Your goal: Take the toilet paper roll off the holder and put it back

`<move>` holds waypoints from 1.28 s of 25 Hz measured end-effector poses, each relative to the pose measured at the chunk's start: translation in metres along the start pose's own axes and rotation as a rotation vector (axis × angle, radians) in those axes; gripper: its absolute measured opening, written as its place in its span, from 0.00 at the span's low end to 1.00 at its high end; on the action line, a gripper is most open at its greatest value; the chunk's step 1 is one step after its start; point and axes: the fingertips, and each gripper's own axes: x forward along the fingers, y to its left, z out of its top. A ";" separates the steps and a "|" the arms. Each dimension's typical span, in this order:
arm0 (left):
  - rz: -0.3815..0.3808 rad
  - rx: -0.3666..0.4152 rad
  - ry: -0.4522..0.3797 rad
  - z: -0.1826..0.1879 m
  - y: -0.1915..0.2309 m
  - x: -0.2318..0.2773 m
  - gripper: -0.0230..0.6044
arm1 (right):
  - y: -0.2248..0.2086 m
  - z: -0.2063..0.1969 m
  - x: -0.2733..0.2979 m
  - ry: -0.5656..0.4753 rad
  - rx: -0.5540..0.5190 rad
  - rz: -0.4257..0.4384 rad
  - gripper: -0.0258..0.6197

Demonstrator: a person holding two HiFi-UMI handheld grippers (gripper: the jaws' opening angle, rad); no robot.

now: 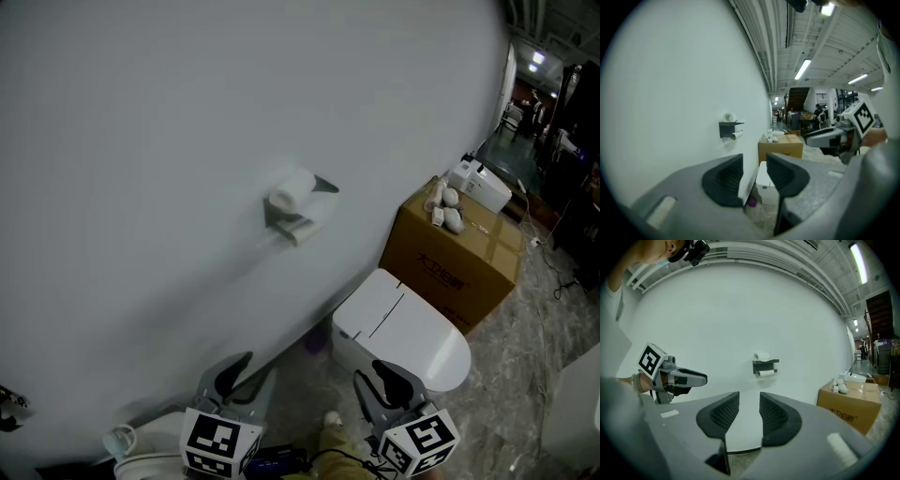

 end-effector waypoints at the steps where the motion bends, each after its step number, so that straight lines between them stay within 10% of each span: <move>1: 0.000 0.007 -0.001 0.002 0.001 0.005 0.27 | -0.005 0.001 0.003 -0.002 0.001 -0.001 0.23; 32: 0.145 0.147 -0.069 0.095 0.084 0.202 0.35 | -0.130 0.038 0.107 0.013 -0.024 0.093 0.23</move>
